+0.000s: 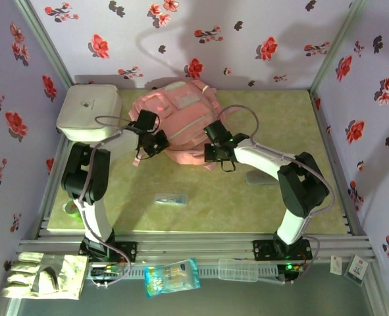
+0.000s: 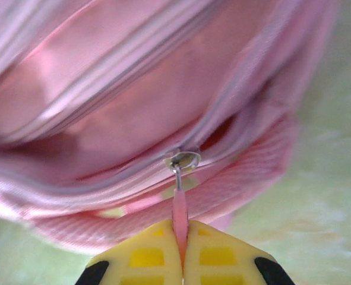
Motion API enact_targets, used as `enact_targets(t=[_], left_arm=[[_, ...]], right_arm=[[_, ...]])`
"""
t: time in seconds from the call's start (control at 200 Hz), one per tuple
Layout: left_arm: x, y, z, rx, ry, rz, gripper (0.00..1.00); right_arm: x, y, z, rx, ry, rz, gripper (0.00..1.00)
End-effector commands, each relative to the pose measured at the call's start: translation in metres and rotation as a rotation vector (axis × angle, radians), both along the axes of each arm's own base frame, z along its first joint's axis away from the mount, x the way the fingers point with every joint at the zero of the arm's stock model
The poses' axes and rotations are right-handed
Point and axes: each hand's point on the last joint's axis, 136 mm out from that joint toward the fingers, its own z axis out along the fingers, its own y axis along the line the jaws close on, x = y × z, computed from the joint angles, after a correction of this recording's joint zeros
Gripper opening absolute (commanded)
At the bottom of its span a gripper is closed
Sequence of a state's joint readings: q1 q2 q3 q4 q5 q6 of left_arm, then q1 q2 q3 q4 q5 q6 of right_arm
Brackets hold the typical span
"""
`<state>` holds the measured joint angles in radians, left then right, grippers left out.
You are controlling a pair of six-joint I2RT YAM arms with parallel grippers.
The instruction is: Pack books, pencil case, and school supplies into a backpack
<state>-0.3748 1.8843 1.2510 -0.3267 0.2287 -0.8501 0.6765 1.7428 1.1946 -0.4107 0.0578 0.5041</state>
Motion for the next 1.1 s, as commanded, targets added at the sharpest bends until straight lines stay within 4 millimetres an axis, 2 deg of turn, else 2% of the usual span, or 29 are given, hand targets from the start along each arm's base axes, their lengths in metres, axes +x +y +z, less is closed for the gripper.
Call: enact_targets(t=[0.0, 0.115, 0.225, 0.275, 0.335, 0.405, 0.48, 0.585, 0.76, 1.0, 1.095], left_arm=[[0.036, 0.015, 0.021, 0.133, -0.13, -0.049, 0.05], [0.045, 0.034, 0.025, 0.209, -0.141, -0.024, 0.13], [0.045, 0.051, 0.029, 0.237, -0.147, 0.008, 0.16], [0.043, 0.057, 0.03, 0.238, -0.143, 0.019, 0.22], [0.039, 0.062, 0.035, 0.237, -0.141, 0.029, 0.25], [0.03, 0.063, 0.043, 0.22, -0.138, 0.033, 0.3], [0.017, 0.061, 0.049, 0.172, -0.119, 0.06, 0.4], [-0.002, 0.043, 0.053, 0.019, -0.091, 0.106, 0.53], [-0.027, 0.016, 0.04, -0.135, 0.002, 0.214, 0.56], [-0.02, -0.013, 0.031, -0.199, 0.015, 0.226, 0.57], [-0.018, -0.017, 0.02, -0.182, 0.041, 0.227, 0.5]], right_arm=[[-0.02, 0.046, 0.017, 0.119, -0.014, 0.143, 0.0], [-0.023, 0.072, 0.023, 0.2, -0.008, 0.164, 0.0], [-0.02, 0.085, 0.028, 0.248, -0.013, 0.167, 0.0], [-0.018, 0.087, 0.03, 0.249, -0.018, 0.162, 0.0], [-0.013, 0.083, 0.031, 0.227, -0.028, 0.142, 0.0], [-0.009, 0.077, 0.028, 0.182, -0.035, 0.115, 0.0], [-0.006, 0.068, 0.025, 0.137, -0.039, 0.088, 0.0], [-0.006, 0.065, 0.024, 0.124, -0.038, 0.08, 0.0], [-0.005, 0.068, 0.026, 0.146, -0.038, 0.077, 0.0], [-0.006, 0.067, 0.025, 0.149, -0.039, 0.075, 0.0], [-0.007, 0.065, 0.024, 0.143, -0.036, 0.07, 0.0]])
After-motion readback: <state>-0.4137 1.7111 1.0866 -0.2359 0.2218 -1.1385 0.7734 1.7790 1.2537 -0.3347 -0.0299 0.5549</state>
